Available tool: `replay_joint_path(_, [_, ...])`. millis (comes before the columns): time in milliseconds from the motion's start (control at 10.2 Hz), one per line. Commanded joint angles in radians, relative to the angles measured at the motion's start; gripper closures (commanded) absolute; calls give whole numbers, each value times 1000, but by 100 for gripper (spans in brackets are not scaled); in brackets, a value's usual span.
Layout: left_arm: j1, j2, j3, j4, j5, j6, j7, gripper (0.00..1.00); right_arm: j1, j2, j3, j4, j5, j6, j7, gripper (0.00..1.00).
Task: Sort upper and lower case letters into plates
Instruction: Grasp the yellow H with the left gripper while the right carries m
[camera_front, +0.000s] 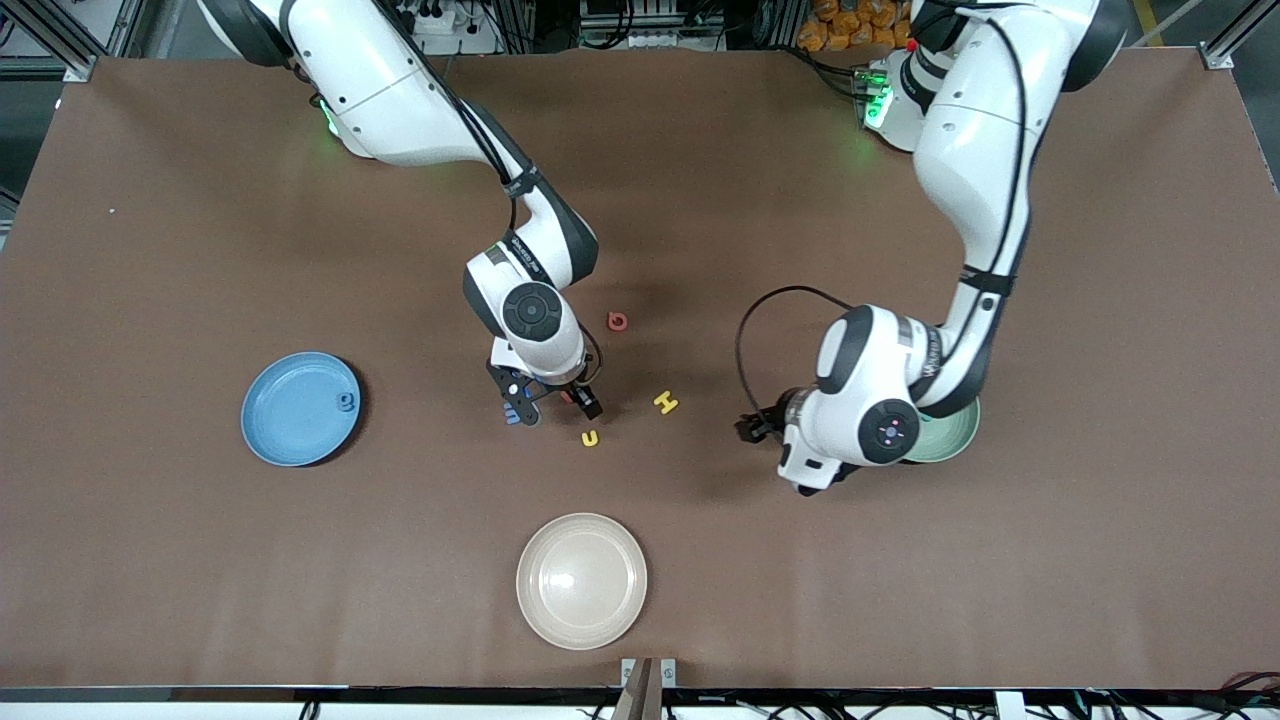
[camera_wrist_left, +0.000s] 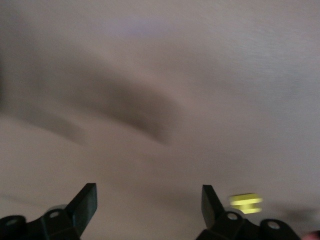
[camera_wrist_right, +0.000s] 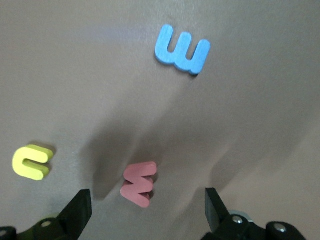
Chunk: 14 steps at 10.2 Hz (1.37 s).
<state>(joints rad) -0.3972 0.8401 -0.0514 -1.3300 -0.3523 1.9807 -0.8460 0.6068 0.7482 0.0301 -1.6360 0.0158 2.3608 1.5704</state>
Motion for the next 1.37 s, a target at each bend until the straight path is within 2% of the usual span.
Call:
replay_joint_path(0, [-41, 53, 10, 34, -105, 125, -134, 12, 5, 5, -6, -2, -11, 8, 17, 0])
replay_joint_path(196, [-83, 96, 7, 75, -178, 191, -178, 12, -7, 3, -6, -18, -31, 8, 17, 0])
replay_joint_path(393, [-97, 94, -20, 78, -224, 208, -170, 12, -7, 0, -10, -22, -33, 12, 17, 0])
replay_joint_path(491, [-97, 94, -40, 83, -224, 208, -145, 11, -5, 2, -12, -22, -33, 15, 17, 33])
replay_joint_path(589, [-98, 94, -44, 78, -224, 207, -93, 11, -7, 2, -12, -22, -33, 32, 22, 91])
replay_joint_path(687, [-100, 102, -44, 74, -224, 202, -67, 11, -5, 2, -10, -24, -30, 53, 25, 100])
replay_joint_path(1080, [-118, 137, -44, 60, -224, 194, -31, 12, 4, -9, -10, -24, -30, 45, 16, 100])
replay_joint_path(1276, [-138, 146, -44, 60, -226, 193, -42, 13, -12, -45, -13, -22, -31, 9, -10, 100])
